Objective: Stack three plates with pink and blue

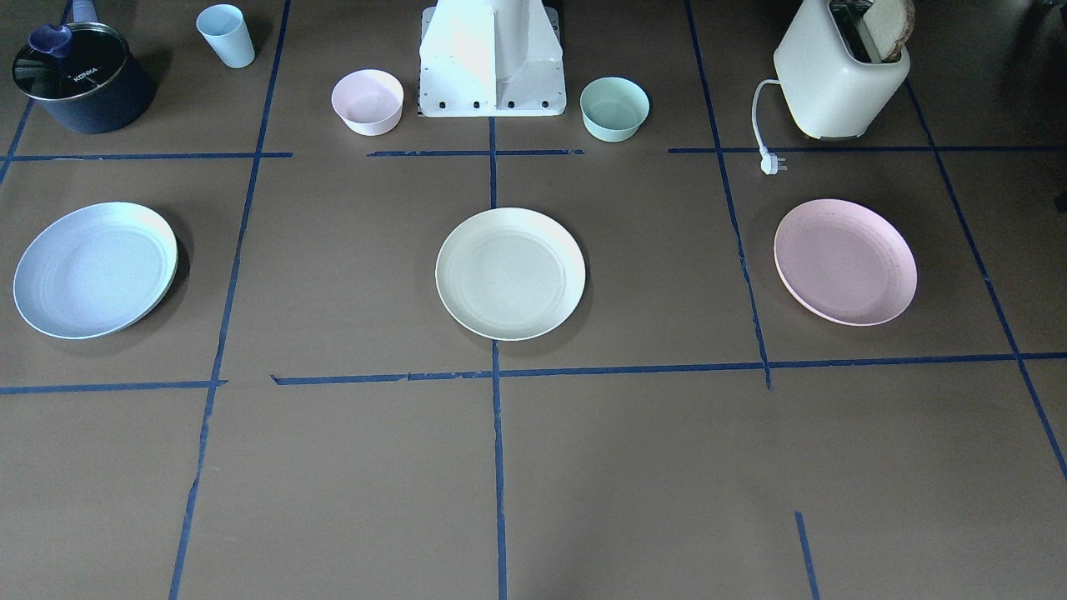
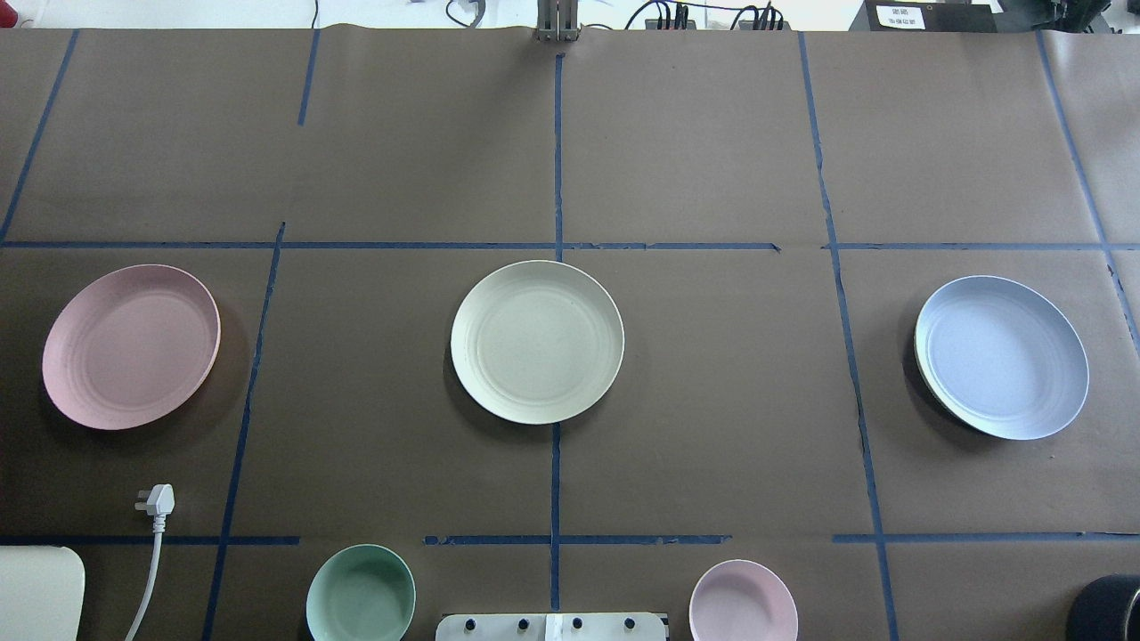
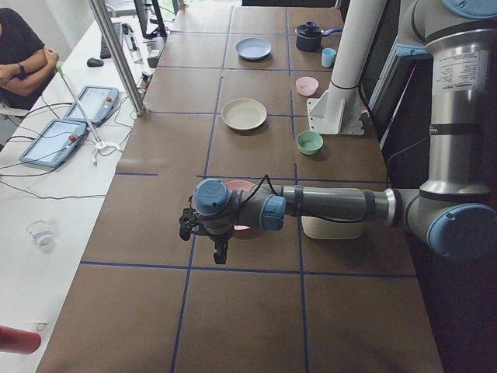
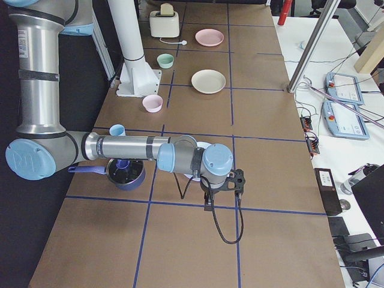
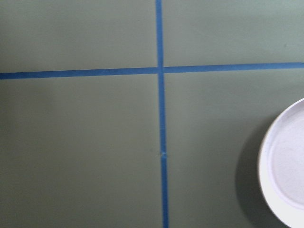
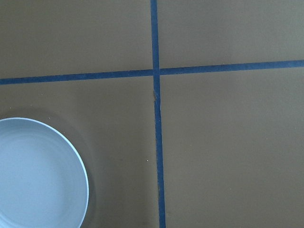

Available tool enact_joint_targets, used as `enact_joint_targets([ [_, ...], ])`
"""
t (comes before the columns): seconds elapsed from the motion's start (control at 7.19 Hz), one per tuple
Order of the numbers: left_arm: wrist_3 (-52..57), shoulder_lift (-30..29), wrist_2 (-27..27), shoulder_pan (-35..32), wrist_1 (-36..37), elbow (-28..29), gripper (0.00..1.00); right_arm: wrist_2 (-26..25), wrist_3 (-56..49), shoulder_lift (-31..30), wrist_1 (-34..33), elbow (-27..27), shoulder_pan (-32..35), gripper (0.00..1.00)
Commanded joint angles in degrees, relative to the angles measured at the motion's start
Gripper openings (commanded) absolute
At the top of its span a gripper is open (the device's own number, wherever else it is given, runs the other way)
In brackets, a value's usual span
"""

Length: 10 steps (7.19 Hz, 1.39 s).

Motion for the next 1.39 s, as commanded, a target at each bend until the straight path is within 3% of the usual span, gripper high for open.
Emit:
enact_joint_targets([
  [0.0, -21.94, 3.02, 0.56, 9.71, -19.93, 0.87, 1.00, -0.01, -0.01, 0.06, 0.00, 0.02, 0.00, 1.00],
  [0.14, -29.36, 2.94, 1.79, 14.27, -24.02, 0.97, 1.00, -0.01, -0.01, 0.06, 0.00, 0.10, 0.00, 1.00],
  [0.28, -32.39, 2.94, 5.98, 16.84, -25.89, 1.06, 1.00, -0.01, -0.01, 0.06, 0.00, 0.02, 0.00, 1.00],
  [0.56, -34.44, 2.24, 8.99, 19.41, -26.61, 2.28, 1.00, -0.10, -0.01, 0.06, 0.00, 0.11, 0.00, 1.00],
  [0.83, -39.50, 1.45, 10.32, 22.21, -34.83, 7.45, 1.00, -0.10, -0.10, 0.06, 0.00, 0.11, 0.00, 1.00],
  [1.25, -41.39, 1.18, 11.91, 25.31, -35.93, 7.91, 0.97, -0.18, -0.10, 0.15, 0.09, 0.02, 0.00, 1.00],
])
